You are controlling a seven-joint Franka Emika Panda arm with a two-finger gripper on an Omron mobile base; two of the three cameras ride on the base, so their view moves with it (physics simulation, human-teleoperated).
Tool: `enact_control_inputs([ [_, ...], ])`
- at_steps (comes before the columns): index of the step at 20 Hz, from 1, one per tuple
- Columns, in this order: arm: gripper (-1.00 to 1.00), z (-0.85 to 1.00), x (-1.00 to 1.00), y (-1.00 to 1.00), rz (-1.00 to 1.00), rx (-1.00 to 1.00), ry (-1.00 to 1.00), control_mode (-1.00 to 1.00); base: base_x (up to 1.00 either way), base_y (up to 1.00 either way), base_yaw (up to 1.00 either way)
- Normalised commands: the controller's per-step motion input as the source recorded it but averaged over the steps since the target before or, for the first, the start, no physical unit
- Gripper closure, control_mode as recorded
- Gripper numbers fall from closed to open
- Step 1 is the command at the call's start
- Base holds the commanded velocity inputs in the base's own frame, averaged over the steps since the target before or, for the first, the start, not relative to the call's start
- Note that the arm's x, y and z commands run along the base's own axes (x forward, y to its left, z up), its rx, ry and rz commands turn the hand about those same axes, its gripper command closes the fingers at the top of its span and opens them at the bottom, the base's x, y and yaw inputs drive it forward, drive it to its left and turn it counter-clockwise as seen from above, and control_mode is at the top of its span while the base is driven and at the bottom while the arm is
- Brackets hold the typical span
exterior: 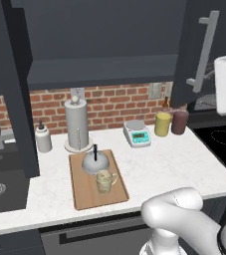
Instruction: Pick the kettle from the counter and place it on the tray. Then pick the mug from the cabinet and place it on the tray. Then close the cabinet doors.
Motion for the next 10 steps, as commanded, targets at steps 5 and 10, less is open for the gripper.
enact_control_inputs([
  [5,-1.00,-0.07,0.83,0.43,-0.18,-0.08,0.00,-1.00,0.00,0.00,0.00],
  [10,-1.00,-0.13,0.96,0.07,-0.14,-0.03,0.00,-1.00,0.00,0.00,0.00],
])
